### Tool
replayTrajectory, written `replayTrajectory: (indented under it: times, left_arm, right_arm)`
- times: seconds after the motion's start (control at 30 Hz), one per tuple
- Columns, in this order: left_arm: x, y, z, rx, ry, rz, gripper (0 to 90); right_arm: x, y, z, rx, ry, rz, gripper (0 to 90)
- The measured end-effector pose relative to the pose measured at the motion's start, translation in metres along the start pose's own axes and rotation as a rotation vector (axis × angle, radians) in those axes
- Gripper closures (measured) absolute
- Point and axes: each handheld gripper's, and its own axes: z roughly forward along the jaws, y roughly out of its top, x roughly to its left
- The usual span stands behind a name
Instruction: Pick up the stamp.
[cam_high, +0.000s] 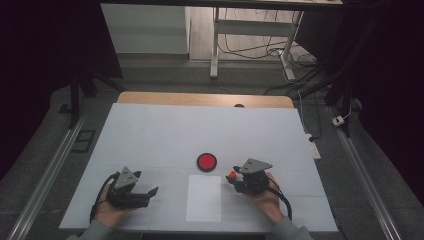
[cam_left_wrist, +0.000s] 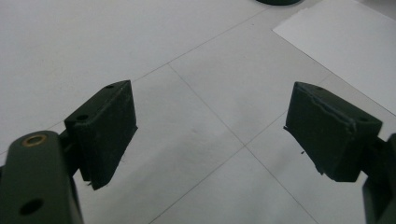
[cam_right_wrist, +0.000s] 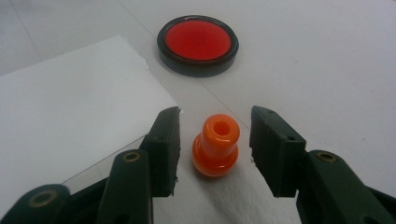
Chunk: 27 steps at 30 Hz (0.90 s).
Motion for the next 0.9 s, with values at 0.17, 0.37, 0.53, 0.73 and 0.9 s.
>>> replayTrajectory:
  times: [0.17, 0.37, 0.53, 0.73, 0.9]
  left_arm:
    - [0.001, 0.0, 0.0, 0.001, 0.0, 0.001, 16.4]
    - [0.001, -0.001, -0.001, 0.004, 0.01, -0.003, 16.4]
    - [0.002, -0.001, -0.001, 0.003, 0.009, 0.0, 16.4]
    - [0.002, -0.001, -0.001, 0.001, 0.01, -0.001, 16.5]
    - [0.001, -0.001, -0.001, 0.004, 0.01, 0.0, 16.5]
  right_arm:
    - [-0.001, 0.0, 0.001, 0.0, 0.009, 0.009, 60.3]
    - [-0.001, -0.001, 0.001, 0.0, 0.008, 0.007, 71.4]
    - [-0.002, -0.001, 0.001, 0.002, 0.017, 0.017, 71.8]
    - [-0.003, 0.001, -0.003, -0.022, 0.013, 0.026, 71.9]
    - [-0.006, 0.002, -0.009, -0.062, 0.01, 0.035, 71.9]
